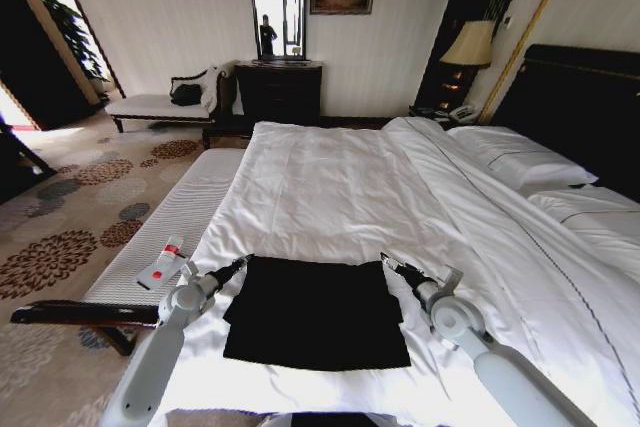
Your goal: Fold the clothes on the bed.
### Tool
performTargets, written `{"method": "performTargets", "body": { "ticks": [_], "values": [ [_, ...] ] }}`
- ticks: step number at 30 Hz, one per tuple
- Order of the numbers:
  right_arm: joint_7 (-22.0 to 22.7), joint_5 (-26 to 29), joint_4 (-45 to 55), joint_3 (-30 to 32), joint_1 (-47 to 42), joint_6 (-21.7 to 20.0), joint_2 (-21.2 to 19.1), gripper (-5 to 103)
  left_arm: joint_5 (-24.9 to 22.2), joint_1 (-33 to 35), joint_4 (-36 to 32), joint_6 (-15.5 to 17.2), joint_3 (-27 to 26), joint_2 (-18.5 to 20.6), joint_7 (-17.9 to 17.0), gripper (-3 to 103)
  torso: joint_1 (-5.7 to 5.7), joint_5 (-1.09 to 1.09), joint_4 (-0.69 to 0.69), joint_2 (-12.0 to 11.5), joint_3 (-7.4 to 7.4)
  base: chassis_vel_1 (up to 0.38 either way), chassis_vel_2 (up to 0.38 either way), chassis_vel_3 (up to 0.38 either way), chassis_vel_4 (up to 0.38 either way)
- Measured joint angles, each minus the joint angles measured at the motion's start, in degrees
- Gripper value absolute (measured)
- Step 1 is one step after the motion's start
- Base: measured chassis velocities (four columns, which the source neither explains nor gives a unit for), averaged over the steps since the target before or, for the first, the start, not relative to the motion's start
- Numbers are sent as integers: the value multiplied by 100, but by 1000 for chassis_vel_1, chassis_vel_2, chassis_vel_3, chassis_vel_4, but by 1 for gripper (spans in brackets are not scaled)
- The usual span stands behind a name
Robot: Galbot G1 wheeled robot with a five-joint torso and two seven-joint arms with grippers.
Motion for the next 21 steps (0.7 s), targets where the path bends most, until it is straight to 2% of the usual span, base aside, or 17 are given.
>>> {"method": "performTargets", "body": {
  "ticks": [1,4,17,21],
  "values": [
    [0,0,-9,0,5,1,0,100,10,-5,5,-1,9,0,0,3,0,0,0,0,0,0,0,0,0],
    [-1,-2,-42,-1,24,1,-2,100,36,-25,27,-4,33,0,0,0,0,0,0,0,0,0,0,0,0],
    [-2,-51,-194,-51,100,4,15,100,75,-132,37,-51,10,-14,65,0,0,0,0,0,0,0,0,0,0],
    [-18,231,-340,-83,248,4,61,100,33,-203,1,-71,-56,49,80,0,0,0,-2,0,0,0,0,0,0]
  ]
}}
